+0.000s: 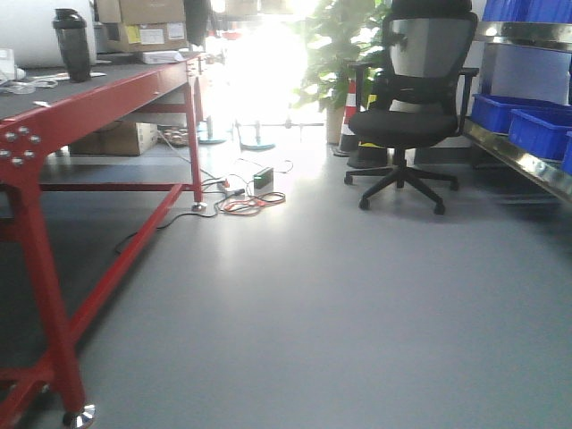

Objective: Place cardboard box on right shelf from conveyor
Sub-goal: 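Drive past the red conveyor toward the shelf rack, box held, then turn and drive up to the steel shelf with blue bins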

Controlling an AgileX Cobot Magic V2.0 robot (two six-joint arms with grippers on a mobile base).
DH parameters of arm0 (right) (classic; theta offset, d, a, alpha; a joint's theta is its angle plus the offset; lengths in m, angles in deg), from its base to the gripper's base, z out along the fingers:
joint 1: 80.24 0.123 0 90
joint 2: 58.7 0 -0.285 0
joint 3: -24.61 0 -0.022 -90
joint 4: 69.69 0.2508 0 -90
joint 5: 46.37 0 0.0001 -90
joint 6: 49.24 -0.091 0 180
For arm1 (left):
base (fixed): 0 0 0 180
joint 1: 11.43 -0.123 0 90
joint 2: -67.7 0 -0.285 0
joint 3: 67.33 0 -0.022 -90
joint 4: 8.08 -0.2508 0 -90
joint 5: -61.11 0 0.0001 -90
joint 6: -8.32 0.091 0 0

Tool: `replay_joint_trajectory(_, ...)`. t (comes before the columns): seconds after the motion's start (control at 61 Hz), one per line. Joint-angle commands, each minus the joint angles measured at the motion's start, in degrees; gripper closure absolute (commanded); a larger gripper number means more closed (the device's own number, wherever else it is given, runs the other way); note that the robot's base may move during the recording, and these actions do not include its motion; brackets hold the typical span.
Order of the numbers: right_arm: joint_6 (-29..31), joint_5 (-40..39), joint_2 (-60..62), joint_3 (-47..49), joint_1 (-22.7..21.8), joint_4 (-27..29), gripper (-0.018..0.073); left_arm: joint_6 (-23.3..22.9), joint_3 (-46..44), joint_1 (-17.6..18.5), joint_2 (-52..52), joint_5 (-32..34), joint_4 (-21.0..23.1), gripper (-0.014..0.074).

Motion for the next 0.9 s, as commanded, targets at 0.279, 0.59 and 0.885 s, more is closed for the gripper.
replay_joint_trajectory(0.279,0.62,-6.2,-0.49,1.72,-0.25,-0.52,0.0551,0.01,0.35,0.04,-0.31,4.88,0.34,0.0713)
replay_joint_trajectory(0.59,0.62,-6.2,-0.49,1.72,-0.25,-0.52,0.0551,0.01,0.35,0.04,-0.31,4.88,0.34,0.0713)
replay_joint_trajectory(0.885,0.62,-6.2,-0.49,1.72,-0.25,-0.52,0.0551,0.01,0.35,0.04,-0.31,4.88,0.34,0.0713)
